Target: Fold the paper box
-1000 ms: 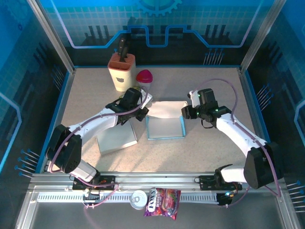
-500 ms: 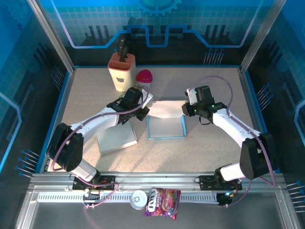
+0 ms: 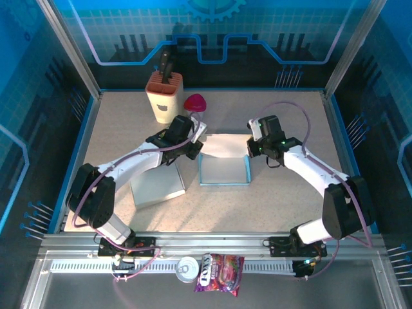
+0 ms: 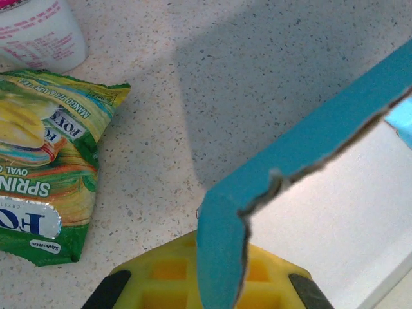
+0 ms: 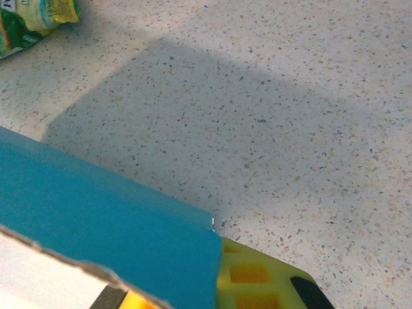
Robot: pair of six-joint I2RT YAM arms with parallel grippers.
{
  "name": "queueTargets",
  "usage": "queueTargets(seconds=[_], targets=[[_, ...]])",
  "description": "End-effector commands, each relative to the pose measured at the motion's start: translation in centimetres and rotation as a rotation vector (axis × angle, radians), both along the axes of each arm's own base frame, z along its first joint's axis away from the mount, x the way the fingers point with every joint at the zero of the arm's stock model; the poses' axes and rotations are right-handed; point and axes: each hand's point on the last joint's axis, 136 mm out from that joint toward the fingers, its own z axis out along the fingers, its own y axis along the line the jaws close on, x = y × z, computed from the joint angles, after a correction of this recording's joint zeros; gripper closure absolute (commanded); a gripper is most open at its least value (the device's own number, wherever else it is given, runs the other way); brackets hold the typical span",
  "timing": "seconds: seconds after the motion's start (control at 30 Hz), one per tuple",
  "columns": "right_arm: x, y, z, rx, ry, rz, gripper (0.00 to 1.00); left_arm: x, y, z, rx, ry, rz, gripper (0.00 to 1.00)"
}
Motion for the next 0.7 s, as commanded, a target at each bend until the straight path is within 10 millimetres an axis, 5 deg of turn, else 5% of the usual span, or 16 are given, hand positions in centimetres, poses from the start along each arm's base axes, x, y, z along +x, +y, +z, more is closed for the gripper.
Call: queueTargets(seconds=[0.0,0.47,0.67], targets=[[0.5,0.6,2.5,0.002,-0.088,-0.050,1.00,1.3,-0.9,2.1,-0.120,-0.017,0.089,1.00],[1.9,1.4,5.5,0.207,-0.250,-0.313,1.00,4.5,-4.0,2.9,-0.316,-0.044,0.273,1.00],[1.8,1.2,4.0,0.263,-0.289,-0.341,1.00,4.8,-5.0,3.1,-0.404,-0.092,0.232,1.00]])
